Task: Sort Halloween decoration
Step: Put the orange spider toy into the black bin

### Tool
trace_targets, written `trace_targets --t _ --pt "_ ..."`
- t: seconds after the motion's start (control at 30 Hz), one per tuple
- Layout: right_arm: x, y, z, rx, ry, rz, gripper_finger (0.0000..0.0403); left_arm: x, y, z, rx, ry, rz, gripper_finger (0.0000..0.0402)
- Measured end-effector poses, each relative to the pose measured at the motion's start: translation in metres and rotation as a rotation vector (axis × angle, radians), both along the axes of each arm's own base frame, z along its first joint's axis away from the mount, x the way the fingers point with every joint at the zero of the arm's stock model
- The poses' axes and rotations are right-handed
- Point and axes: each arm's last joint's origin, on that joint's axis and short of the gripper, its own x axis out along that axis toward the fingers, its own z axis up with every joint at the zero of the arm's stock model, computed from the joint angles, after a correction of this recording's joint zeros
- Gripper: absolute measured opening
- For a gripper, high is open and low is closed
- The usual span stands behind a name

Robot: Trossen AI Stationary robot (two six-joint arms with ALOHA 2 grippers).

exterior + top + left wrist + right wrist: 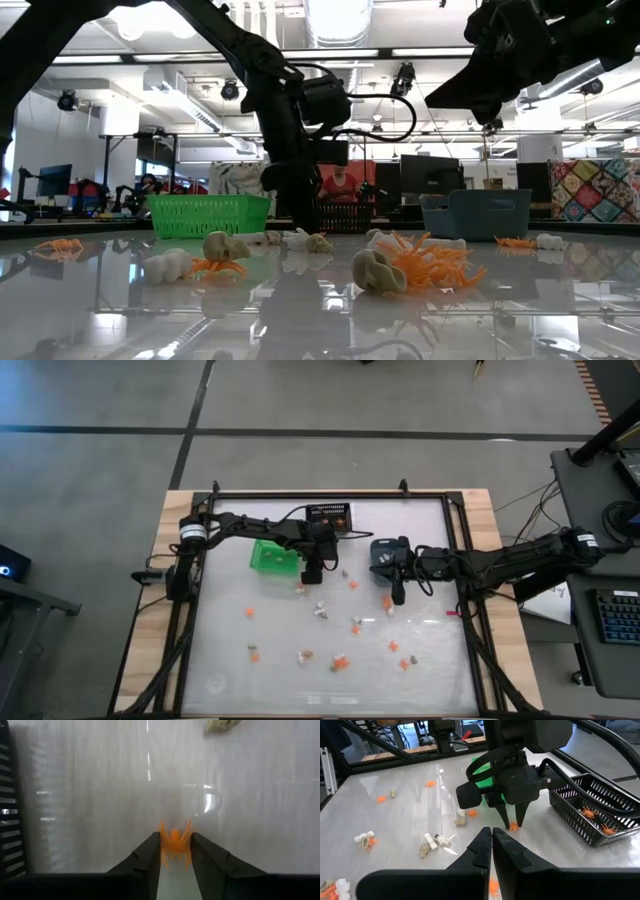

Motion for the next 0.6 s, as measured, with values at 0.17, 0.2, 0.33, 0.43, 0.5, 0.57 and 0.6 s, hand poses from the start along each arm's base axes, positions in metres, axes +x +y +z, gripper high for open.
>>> trace_targets --t 0.17,0.2,0.33,0.43,0.5,0.57,0.6 --pt "0.000 0.000 0.000 0.000 0.000 0.000 0.0009 0.001 0.001 0.002 0.008 -0.003 0.001 0.0076" --pt "0.000 0.000 0.000 0.001 0.000 0.000 0.0009 0.002 0.001 0.003 0.012 -0.004 0.003 0.0076" --pt "0.000 0.000 0.000 0.002 -0.001 -0.001 0.0009 0.002 0.002 0.005 0.017 -0.005 0.006 0.0075" --pt "0.000 0.000 0.000 0.002 -0.001 -0.001 0.0009 0.002 0.002 0.005 0.016 -0.006 0.005 0.0075" --pt "0.000 0.000 0.000 0.001 -0.001 -0.001 0.0009 0.003 0.002 0.007 0.012 -0.001 0.004 0.0075" --pt "0.000 0.000 0.000 0.000 0.000 0.000 0.0009 0.004 0.002 0.012 0.009 0.002 0.003 0.0075" --pt "0.000 0.000 0.000 0.000 0.000 0.000 0.0009 0.005 0.002 0.015 0.009 0.004 0.003 0.0075"
